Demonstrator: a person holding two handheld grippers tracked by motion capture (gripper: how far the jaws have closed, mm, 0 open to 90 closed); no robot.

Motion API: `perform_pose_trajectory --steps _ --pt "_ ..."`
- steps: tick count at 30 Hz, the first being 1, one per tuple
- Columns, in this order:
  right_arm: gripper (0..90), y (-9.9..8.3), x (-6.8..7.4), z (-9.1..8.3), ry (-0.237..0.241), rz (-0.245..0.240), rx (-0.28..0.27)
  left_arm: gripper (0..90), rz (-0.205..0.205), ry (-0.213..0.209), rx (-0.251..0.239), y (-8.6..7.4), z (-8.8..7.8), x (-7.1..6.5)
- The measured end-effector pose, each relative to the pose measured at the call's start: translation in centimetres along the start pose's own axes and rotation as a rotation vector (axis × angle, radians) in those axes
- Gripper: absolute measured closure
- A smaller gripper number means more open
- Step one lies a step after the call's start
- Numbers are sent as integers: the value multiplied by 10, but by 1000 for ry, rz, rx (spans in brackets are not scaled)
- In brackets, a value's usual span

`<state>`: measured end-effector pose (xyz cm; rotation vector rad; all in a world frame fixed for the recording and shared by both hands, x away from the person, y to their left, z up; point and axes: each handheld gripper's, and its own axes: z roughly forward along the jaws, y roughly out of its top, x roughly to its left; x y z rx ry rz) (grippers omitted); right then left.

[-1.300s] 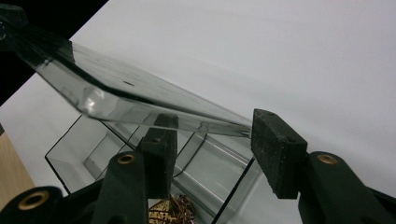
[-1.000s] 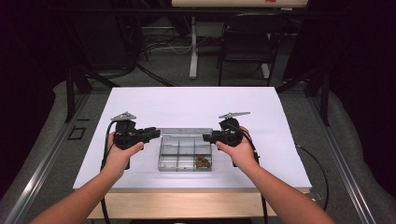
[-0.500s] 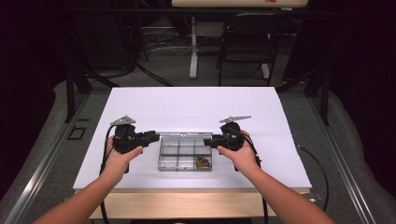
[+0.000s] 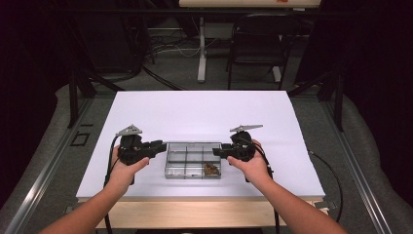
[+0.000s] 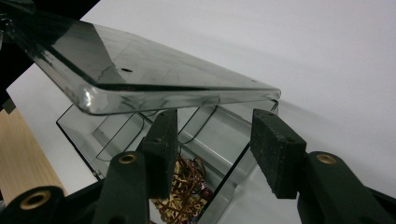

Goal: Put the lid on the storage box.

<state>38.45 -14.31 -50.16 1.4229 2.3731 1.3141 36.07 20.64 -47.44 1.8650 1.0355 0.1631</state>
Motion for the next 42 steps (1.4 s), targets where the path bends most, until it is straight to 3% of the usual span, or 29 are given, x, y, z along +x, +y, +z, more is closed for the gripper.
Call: perform_pose_trajectory --steps 22,31,36,42 --pt "532 -17 4 -10 10 -24 -14 681 10 1 8 -15 -1 -1" --pt "601 -27 10 -13 22 -42 3 681 20 6 12 -22 0 -3" --pt "700 -30 12 -16 40 -51 12 684 19 3 16 -25 1 -4" --pt "744 -31 17 -21 44 -90 24 694 22 3 26 -30 0 -3"
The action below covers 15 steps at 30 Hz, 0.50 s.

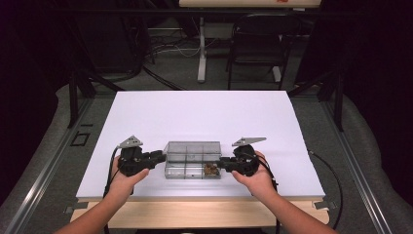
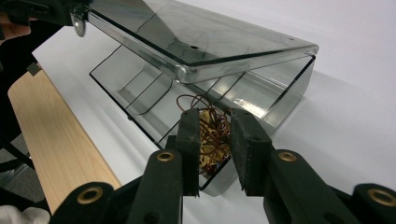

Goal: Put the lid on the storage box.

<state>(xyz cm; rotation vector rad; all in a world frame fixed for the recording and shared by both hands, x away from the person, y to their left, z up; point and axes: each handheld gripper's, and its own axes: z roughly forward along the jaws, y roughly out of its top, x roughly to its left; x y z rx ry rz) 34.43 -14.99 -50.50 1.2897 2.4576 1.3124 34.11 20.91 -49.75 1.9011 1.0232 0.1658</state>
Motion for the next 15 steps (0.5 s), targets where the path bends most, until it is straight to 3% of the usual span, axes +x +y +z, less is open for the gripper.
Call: perform_pose_trajectory --steps 15 --pt "869 -3 3 -8 20 -6 -11 713 -8 -8 11 -11 1 0"
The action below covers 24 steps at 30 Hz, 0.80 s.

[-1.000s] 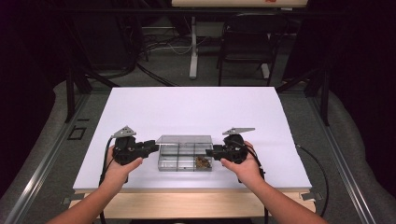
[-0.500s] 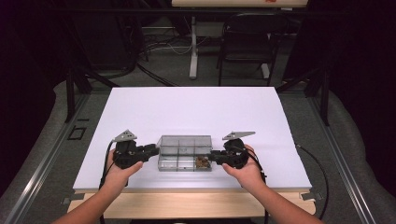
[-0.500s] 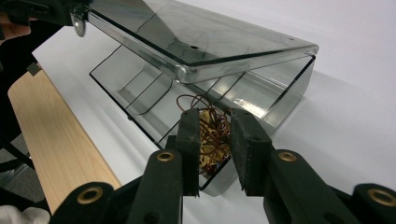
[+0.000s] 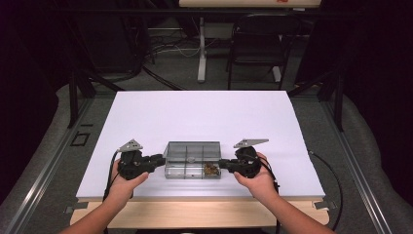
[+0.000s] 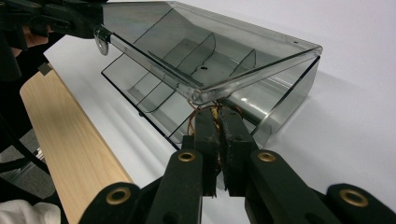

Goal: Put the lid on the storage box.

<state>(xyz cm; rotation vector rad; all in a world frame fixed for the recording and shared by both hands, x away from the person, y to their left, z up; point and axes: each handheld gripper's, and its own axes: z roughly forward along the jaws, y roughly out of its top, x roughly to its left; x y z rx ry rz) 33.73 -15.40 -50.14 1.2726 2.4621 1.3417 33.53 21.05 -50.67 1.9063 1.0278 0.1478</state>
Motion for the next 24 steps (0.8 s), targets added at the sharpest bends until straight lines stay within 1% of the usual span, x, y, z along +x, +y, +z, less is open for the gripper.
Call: perform_pose_trajectory --steps 4,5,8,9,18,21,22,24 --pt "873 -4 0 -1 5 2 -5 718 0 -1 2 -4 1 0" --pt "872 -5 1 -1 9 8 -13 720 3 -1 7 -5 1 0" --pt "868 -6 1 -2 13 3 -12 722 7 -2 8 -6 1 0" --pt "866 -6 1 -3 19 -2 -15 723 5 -3 8 -6 0 0" --pt "848 -10 8 -5 13 -36 -38 733 12 -6 12 -12 1 0" --pt "848 -11 9 -5 9 -36 -40 735 13 -6 10 -13 1 0" --pt "848 -12 8 -5 8 -36 -42 735 8 -8 12 -14 1 -1" --pt "848 -14 7 -5 8 -26 -46 735 19 -8 18 -15 1 -1"
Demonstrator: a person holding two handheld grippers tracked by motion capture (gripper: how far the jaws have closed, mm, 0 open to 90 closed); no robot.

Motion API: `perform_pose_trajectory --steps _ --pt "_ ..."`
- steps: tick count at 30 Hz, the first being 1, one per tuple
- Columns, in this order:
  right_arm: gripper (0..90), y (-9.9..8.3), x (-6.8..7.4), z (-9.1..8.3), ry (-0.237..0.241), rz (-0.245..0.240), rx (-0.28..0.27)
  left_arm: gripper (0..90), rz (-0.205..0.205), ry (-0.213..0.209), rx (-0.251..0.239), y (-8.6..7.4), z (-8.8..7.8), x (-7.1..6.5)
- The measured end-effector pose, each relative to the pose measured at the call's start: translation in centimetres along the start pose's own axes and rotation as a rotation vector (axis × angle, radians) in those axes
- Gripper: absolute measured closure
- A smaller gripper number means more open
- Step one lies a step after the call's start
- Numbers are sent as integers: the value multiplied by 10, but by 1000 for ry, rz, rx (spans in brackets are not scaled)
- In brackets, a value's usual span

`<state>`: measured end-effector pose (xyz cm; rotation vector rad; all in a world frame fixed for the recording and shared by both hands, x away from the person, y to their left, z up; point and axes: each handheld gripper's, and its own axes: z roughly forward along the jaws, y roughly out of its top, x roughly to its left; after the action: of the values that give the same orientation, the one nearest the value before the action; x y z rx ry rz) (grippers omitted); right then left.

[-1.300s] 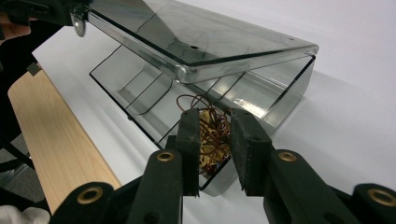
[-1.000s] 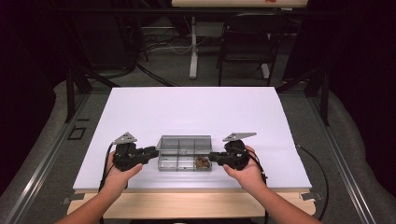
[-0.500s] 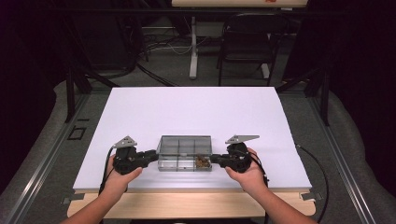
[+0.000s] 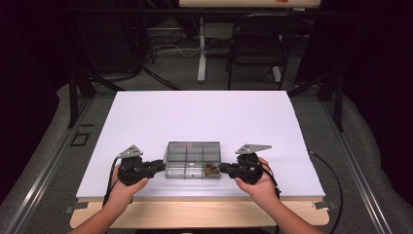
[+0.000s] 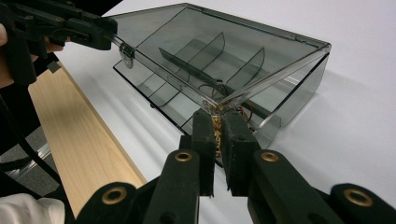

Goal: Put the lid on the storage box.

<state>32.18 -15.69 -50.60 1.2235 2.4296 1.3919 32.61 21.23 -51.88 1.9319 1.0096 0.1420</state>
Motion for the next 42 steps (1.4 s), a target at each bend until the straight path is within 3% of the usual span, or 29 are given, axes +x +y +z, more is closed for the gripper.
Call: perform_pose_trajectory --steps 15,31,42 --pt "842 -7 -1 3 6 7 -8 763 1 -9 -5 -7 -1 -3" --pt "833 -15 -1 5 -4 11 -5 771 52 -4 -5 -14 -2 -12" --pt "817 -21 0 7 -13 5 -6 771 42 -3 2 -19 1 -11"
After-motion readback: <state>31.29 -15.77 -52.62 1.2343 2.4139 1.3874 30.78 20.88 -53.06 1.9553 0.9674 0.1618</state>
